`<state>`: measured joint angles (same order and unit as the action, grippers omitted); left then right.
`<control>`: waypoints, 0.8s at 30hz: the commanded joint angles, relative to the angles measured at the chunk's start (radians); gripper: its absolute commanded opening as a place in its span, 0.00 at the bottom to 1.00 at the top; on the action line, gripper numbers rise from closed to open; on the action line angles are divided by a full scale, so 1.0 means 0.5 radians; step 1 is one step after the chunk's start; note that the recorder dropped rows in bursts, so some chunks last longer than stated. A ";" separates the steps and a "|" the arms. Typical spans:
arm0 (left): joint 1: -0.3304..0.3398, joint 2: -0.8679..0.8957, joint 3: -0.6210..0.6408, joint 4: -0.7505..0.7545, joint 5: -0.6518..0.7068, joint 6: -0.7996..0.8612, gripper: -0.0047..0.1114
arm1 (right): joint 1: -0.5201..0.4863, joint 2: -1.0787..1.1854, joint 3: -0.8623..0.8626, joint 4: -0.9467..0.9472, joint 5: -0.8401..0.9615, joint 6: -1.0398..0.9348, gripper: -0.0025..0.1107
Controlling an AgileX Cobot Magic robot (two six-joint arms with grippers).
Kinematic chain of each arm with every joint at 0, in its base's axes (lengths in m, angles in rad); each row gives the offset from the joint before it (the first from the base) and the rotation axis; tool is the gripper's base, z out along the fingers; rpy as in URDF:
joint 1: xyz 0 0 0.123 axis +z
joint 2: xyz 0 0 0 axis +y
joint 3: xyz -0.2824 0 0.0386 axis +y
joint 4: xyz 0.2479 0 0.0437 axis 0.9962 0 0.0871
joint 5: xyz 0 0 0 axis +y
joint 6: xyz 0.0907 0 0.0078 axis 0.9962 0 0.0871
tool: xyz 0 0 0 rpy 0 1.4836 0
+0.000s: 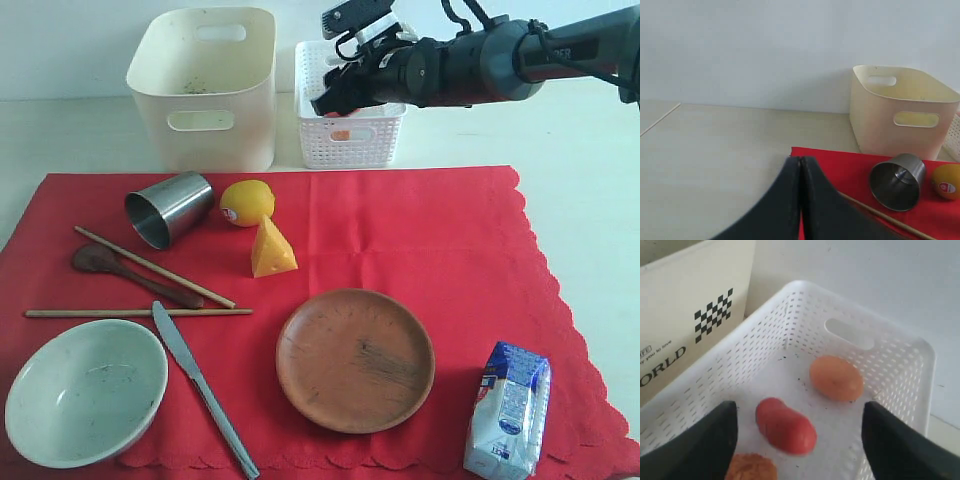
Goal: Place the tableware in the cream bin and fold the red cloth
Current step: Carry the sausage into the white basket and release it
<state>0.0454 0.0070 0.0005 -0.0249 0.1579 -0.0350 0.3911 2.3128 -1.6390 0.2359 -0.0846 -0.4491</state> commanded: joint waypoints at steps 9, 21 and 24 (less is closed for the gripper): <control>0.005 -0.014 -0.001 -0.005 -0.012 0.006 0.05 | -0.008 -0.194 -0.009 -0.002 0.499 0.012 0.67; 0.005 -0.014 -0.001 -0.005 -0.012 0.006 0.05 | 0.033 -0.645 0.038 0.033 1.459 -0.254 0.18; 0.005 -0.014 -0.001 -0.005 -0.012 0.006 0.05 | 0.031 -0.784 0.338 0.197 1.284 -0.395 0.05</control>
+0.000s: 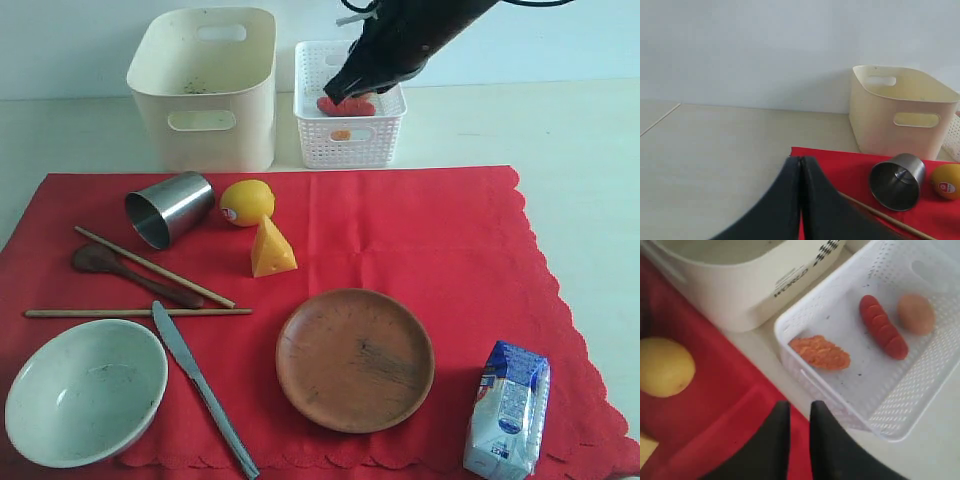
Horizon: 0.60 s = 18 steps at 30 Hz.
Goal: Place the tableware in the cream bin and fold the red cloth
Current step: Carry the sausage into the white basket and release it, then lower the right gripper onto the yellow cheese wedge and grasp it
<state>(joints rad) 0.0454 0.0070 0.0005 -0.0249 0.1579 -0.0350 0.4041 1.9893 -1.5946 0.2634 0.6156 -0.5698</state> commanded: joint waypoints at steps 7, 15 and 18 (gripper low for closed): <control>0.005 -0.014 -0.001 -0.005 -0.012 0.006 0.05 | 0.005 -0.216 0.584 1.051 -0.003 -1.190 0.02; 0.005 -0.014 -0.001 -0.005 -0.012 0.006 0.05 | 0.130 -0.067 0.584 1.411 0.230 -1.723 0.02; 0.005 -0.014 -0.001 -0.005 -0.012 0.006 0.05 | 0.266 0.012 0.584 1.411 0.013 -1.723 0.05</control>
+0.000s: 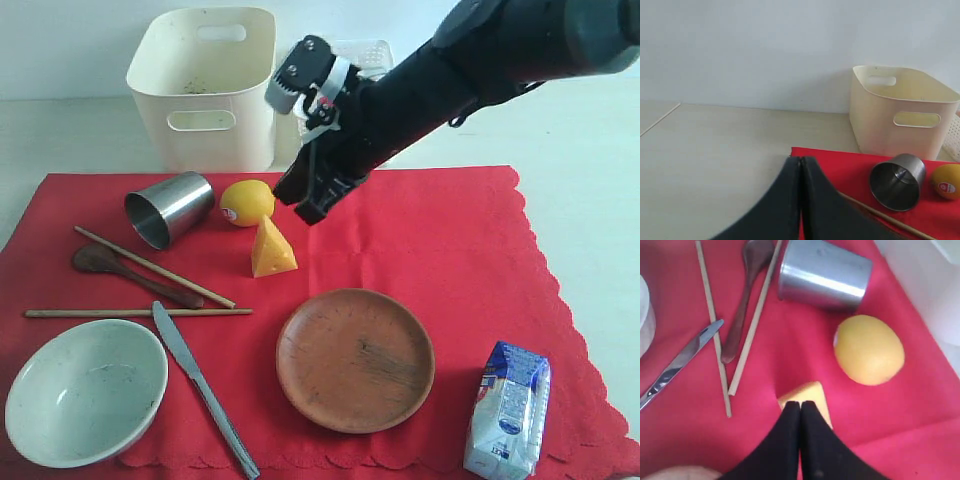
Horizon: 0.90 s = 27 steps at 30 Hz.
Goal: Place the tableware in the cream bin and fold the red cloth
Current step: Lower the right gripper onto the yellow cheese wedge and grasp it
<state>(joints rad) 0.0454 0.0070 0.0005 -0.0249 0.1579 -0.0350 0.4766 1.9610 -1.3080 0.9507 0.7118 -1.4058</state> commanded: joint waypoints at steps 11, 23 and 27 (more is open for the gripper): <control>0.005 -0.014 -0.001 -0.005 -0.012 0.006 0.05 | 0.335 0.118 0.011 -0.140 -0.498 -0.069 0.60; 0.005 -0.014 -0.001 -0.005 -0.012 0.006 0.05 | 0.335 0.202 0.011 -0.301 -0.600 -0.065 0.65; 0.005 -0.014 -0.001 -0.005 -0.012 0.006 0.05 | 0.335 0.300 0.011 -0.301 -0.689 -0.077 0.65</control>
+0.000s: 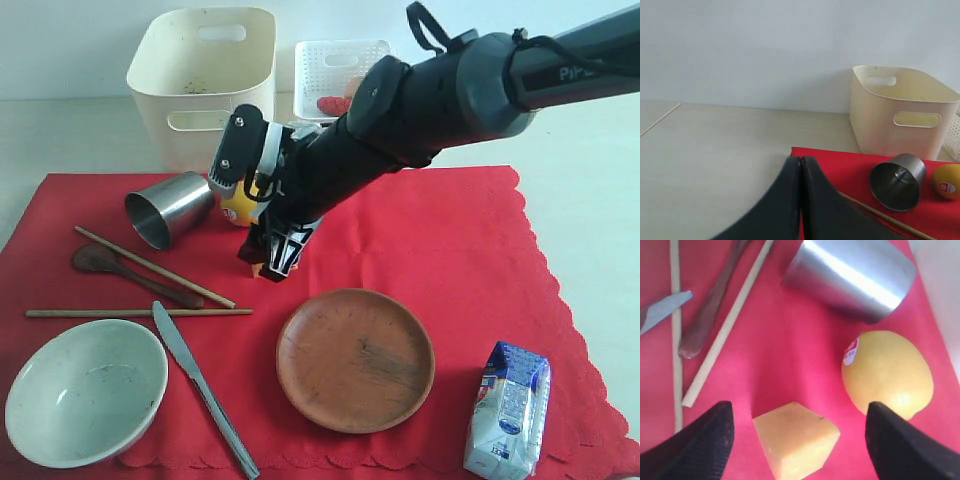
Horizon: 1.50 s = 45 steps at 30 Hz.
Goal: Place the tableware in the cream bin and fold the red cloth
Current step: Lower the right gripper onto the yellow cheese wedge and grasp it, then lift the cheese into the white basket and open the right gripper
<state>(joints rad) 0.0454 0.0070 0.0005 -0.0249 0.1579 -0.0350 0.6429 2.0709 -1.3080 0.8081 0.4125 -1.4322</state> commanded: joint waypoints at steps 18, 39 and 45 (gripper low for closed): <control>0.005 -0.014 -0.001 -0.005 -0.012 0.006 0.05 | 0.003 0.163 0.011 -0.098 -0.025 -0.135 0.22; 0.005 -0.014 -0.001 -0.005 -0.012 0.006 0.05 | -0.199 -0.448 0.007 -0.098 -0.581 0.100 0.02; 0.005 -0.014 -0.001 -0.005 -0.012 0.006 0.05 | -0.317 -0.359 0.003 0.004 -1.053 0.100 0.02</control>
<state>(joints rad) 0.0454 0.0070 0.0005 -0.0249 0.1579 -0.0350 0.5057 1.8691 -1.3017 0.7809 0.0000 -1.3917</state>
